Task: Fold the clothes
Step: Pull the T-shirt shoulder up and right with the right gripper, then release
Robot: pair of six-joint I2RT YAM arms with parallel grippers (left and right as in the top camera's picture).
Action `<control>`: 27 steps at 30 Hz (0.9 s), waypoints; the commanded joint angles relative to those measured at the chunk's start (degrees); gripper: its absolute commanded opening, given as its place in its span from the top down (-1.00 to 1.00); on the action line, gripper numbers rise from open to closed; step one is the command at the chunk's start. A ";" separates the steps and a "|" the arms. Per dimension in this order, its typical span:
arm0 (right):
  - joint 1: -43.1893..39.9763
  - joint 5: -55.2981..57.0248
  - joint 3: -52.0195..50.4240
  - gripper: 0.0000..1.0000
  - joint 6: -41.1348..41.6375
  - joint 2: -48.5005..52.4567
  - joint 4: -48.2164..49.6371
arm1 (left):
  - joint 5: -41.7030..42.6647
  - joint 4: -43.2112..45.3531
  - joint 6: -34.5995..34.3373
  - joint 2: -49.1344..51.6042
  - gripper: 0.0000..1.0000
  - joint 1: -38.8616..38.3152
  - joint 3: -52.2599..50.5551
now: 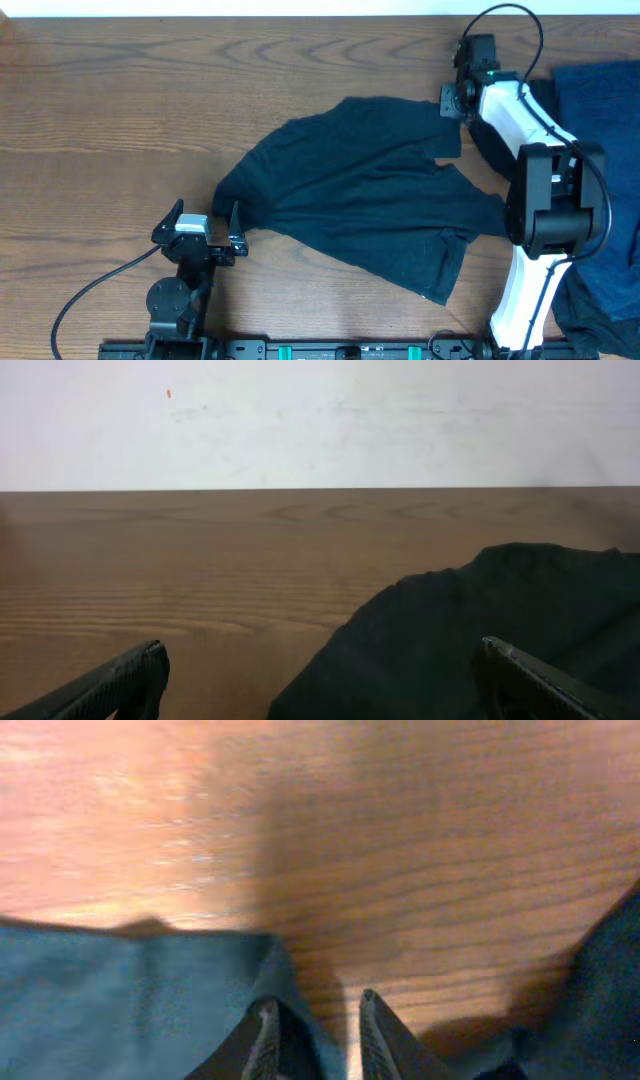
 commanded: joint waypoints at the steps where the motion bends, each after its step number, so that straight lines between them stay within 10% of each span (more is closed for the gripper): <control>1: -0.13 -6.88 5.95 0.48 -0.26 -2.19 -2.71 | 0.79 -2.16 0.76 -0.44 -0.96 -0.22 -0.76; 9: 2.67 -10.99 8.63 0.97 -0.24 -2.10 -7.85 | 0.79 -2.16 0.76 -0.44 -0.96 -0.22 -0.76; 27: 12.15 -10.51 -2.03 0.98 0.44 2.08 2.23 | 0.79 -2.16 0.76 -0.44 -0.96 -0.22 -0.76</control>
